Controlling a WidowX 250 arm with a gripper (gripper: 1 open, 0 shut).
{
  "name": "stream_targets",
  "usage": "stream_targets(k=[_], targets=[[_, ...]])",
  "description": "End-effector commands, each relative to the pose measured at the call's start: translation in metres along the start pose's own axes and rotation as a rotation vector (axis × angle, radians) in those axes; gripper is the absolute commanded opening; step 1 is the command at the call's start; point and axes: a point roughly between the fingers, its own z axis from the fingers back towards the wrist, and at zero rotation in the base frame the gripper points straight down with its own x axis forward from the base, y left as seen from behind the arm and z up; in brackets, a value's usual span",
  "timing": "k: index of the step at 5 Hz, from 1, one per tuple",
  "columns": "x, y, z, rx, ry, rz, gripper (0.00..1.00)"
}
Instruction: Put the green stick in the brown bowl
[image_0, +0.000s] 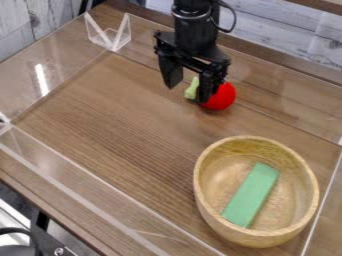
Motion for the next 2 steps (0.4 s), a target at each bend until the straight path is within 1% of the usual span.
stream_targets(k=[1,2], targets=[[0.0031,0.0048,0.0203,0.006,-0.084,-0.047,1.00],[-0.0036,0.0097,0.0158,0.002,-0.086,-0.083,1.00]])
